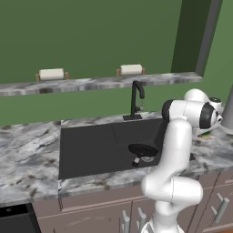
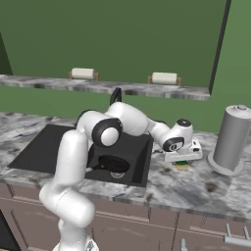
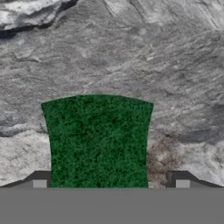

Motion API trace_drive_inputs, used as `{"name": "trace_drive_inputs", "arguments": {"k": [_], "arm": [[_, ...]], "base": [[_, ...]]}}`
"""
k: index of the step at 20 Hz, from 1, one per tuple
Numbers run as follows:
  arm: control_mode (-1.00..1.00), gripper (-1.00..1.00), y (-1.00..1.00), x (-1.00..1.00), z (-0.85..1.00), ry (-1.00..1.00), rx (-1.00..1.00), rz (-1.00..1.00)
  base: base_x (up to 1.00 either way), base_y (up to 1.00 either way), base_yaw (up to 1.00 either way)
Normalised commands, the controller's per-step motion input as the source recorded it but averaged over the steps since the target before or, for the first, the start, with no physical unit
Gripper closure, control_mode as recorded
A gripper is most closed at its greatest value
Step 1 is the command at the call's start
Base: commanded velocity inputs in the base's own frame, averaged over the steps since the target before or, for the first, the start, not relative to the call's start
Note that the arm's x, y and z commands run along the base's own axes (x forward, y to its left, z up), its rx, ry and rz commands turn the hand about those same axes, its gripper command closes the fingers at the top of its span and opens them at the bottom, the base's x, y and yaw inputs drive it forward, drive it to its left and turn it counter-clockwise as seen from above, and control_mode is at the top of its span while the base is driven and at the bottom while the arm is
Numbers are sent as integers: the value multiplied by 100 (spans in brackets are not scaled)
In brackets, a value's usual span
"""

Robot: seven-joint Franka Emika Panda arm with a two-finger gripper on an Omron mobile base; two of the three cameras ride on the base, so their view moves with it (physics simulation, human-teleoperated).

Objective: Pick the pan and sponge and place them into the sink. Then turn on the water.

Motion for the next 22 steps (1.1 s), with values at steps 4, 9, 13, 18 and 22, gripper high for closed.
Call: {"name": "trace_drive_inputs", "arguments": {"k": [4, 9, 13, 18, 22], "arm": [[-100, 100, 0, 5, -5, 4, 0, 0], [-100, 100, 0, 0, 0, 1, 0, 0], [-100, 100, 0, -21, 4, 0, 2, 2], [-100, 100, 11, -60, 19, -2, 3, 9], [-100, 100, 62, -70, 6, -4, 0, 18]], "base": [[0, 0, 0], [0, 0, 0], [0, 0, 0], [0, 0, 0], [0, 0, 0]]}}
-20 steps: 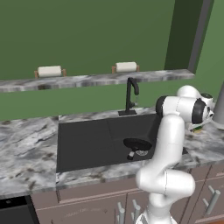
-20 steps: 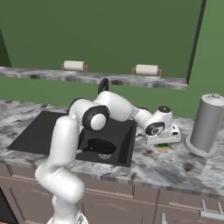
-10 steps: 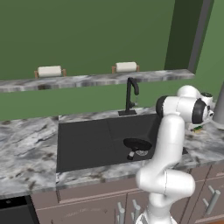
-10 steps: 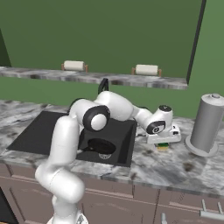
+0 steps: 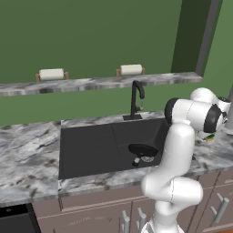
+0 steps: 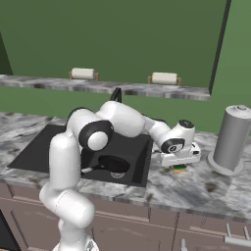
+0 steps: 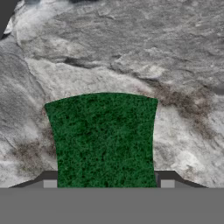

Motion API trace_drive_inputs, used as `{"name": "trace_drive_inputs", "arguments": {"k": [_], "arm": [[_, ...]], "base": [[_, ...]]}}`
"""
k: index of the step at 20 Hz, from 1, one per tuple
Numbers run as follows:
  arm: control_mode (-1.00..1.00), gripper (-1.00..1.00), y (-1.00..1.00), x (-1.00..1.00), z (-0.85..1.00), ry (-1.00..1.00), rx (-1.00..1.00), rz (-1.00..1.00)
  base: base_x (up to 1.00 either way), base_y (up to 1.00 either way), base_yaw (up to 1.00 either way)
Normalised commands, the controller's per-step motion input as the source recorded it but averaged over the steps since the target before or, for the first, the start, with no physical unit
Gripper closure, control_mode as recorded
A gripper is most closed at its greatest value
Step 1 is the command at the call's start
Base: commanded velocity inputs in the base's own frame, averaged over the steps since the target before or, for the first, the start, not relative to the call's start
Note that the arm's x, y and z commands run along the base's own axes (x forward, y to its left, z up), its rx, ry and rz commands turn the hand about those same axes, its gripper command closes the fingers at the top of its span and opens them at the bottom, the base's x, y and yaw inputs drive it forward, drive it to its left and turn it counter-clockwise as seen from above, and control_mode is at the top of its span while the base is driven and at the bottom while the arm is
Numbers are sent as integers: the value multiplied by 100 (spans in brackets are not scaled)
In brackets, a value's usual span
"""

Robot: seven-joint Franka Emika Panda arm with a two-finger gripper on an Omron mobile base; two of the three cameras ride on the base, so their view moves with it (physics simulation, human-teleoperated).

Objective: Pick the pan and sponge and place them into the sink. Then turn on the water.

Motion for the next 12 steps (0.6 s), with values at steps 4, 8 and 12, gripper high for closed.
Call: {"name": "trace_drive_inputs", "arguments": {"k": [4, 8, 12], "arm": [[-100, 100, 87, -49, 22, 0, 0, 25], [-100, 100, 100, -21, 33, 0, 0, 30], [-100, 100, 92, -3, 52, 0, 0, 27]], "base": [[0, 0, 0], [0, 0, 0], [0, 0, 0]]}}
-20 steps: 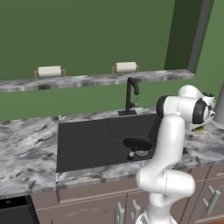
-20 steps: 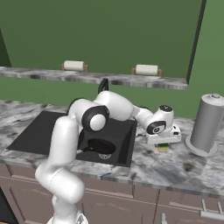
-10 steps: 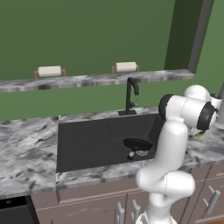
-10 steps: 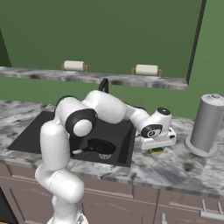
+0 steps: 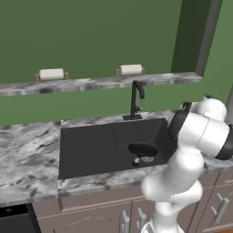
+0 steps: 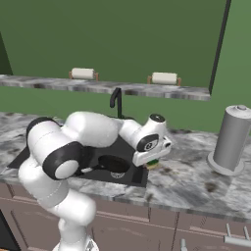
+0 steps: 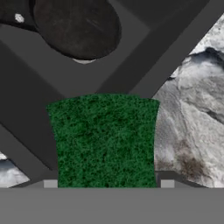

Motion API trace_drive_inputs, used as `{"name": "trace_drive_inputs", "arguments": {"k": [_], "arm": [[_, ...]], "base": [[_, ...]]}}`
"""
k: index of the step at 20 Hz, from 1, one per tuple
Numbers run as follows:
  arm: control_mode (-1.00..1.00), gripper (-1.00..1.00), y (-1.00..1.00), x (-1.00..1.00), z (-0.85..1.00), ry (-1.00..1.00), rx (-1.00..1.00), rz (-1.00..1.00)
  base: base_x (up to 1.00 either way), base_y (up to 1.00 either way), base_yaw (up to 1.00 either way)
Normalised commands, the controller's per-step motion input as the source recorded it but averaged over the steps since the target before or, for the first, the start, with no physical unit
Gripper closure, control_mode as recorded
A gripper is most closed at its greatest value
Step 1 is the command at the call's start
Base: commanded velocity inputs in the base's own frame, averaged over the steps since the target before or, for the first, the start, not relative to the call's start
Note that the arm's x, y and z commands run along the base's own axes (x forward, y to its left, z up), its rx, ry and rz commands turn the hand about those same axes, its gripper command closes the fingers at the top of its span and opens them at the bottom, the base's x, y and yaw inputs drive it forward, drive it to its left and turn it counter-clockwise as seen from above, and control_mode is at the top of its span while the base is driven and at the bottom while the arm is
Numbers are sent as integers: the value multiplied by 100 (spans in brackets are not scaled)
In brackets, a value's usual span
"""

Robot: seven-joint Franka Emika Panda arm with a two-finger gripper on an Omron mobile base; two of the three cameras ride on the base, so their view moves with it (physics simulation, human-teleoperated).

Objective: Pick the pan and sponge and place them into the sink. Then turn on the water.

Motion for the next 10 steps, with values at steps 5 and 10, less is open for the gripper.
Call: {"name": "trace_drive_inputs", "arguments": {"k": [5, 10], "arm": [[-100, 100, 83, -1, 30, 3, 0, 22], [-100, 100, 71, 18, 0, 17, 0, 13]], "base": [[0, 0, 0], [0, 0, 0]]}}
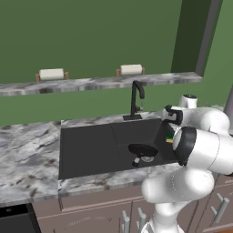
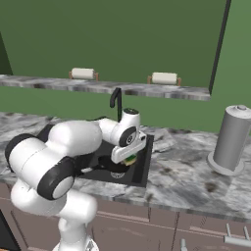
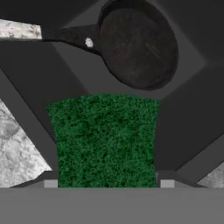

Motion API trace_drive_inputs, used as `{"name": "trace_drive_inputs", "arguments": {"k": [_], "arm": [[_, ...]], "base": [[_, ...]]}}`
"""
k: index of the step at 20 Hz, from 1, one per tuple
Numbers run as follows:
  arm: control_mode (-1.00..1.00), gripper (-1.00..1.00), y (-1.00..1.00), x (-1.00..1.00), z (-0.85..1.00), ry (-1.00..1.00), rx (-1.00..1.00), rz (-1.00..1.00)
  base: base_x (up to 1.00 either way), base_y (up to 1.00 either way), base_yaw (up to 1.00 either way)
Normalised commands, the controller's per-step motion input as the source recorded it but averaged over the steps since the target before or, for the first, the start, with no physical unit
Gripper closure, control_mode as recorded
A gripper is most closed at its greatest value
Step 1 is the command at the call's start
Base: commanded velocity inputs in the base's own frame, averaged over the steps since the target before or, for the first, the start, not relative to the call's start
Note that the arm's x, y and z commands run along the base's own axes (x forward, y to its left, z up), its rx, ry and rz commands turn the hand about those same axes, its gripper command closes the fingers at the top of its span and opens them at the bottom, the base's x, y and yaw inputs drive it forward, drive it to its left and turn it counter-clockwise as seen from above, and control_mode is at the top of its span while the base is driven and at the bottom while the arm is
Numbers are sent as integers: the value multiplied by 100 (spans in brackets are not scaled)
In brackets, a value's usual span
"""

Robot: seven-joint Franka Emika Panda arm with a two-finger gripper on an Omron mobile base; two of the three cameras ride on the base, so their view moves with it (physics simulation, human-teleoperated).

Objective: Pick the pan and sponge and place them into the sink. Then turn on the water.

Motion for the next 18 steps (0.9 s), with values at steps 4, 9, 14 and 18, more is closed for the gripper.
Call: {"name": "trace_drive_inputs", "arguments": {"k": [4, 9, 14, 18], "arm": [[-100, 100, 37, 17, -13, 12, 2, 11], [-100, 100, 36, 24, -14, 7, 4, 10], [-100, 100, 18, 32, -26, 6, 6, 11], [-100, 100, 15, 31, -25, 1, 9, 13]], "base": [[0, 0, 0], [0, 0, 0], [0, 0, 0], [0, 0, 0]]}}
